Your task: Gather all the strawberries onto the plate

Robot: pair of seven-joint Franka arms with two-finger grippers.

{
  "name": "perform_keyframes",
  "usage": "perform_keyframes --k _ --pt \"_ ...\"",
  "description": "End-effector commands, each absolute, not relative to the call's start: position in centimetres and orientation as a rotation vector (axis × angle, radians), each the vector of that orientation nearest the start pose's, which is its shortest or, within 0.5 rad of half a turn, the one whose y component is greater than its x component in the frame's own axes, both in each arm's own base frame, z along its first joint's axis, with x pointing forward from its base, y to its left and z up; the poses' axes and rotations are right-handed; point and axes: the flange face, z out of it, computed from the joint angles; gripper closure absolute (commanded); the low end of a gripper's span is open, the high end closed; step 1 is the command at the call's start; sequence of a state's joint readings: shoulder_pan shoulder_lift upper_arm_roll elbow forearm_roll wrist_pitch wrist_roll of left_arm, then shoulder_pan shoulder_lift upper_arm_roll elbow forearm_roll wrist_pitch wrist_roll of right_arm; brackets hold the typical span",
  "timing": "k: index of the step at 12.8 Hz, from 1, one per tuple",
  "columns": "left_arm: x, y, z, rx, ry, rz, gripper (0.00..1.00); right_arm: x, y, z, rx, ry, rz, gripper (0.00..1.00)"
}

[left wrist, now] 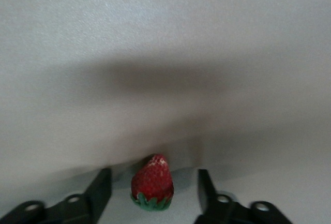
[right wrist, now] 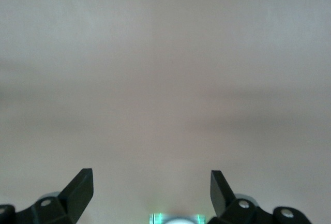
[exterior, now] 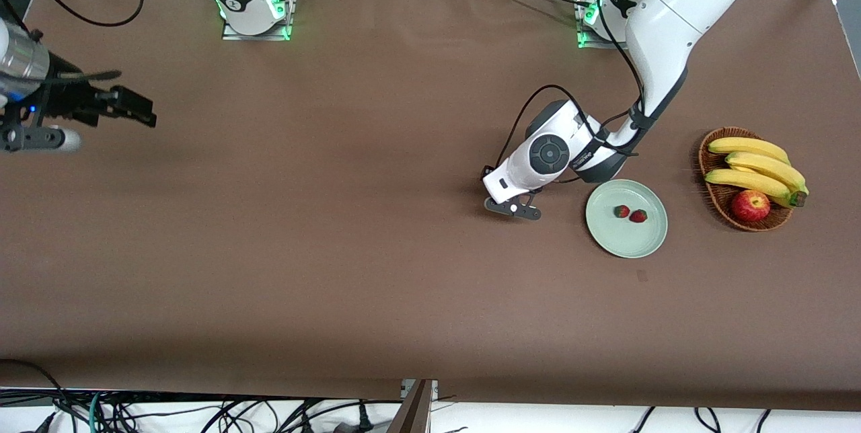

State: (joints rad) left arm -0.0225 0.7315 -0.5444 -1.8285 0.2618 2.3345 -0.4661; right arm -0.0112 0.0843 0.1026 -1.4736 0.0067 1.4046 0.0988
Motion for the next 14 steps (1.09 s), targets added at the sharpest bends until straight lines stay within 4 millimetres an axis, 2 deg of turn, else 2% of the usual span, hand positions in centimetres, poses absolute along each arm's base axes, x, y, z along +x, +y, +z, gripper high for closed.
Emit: perform_keyframes --k 1,2,3,6,7,9,10,12,14 --pt "54.4 -31.8 18.0 -3.2 0.311 0.248 0.99 52.7 1.3 63.4 -3.124 0.097 0.251 0.0" --pt "54.7 -31.7 18.9 -3.198 0.308 0.231 1.0 52.5 0.6 63.8 -3.119 0.111 0.241 0.0" --pt "55.5 -30.8 20.2 -3.183 0.294 0.224 1.0 52.3 0.6 64.2 -3.123 0.112 0.231 0.0" --pt "58.0 -26.2 26.3 -3.111 0.246 0.218 1.0 52.3 0.8 64.0 -3.122 0.107 0.25 0.0" --pt "58.7 -24.6 27.8 -3.081 0.289 0.246 1.0 52.4 0.7 64.1 -3.128 0.108 0.246 0.0" --pt "60.8 -19.7 30.1 -3.042 0.426 0.317 1.0 52.9 0.7 63.9 -3.129 0.104 0.255 0.0" --pt "61.7 -17.2 30.3 -3.041 0.512 0.32 1.0 53.0 0.7 63.7 -3.128 0.078 0.26 0.0" --pt "63.4 -11.8 29.2 -3.021 0.65 0.312 1.0 53.0 0.7 63.5 -3.129 0.051 0.267 0.0" --pt "65.0 -8.7 25.5 -2.961 0.797 0.242 1.0 53.2 0.8 63.5 -3.126 0.055 0.26 0.0"
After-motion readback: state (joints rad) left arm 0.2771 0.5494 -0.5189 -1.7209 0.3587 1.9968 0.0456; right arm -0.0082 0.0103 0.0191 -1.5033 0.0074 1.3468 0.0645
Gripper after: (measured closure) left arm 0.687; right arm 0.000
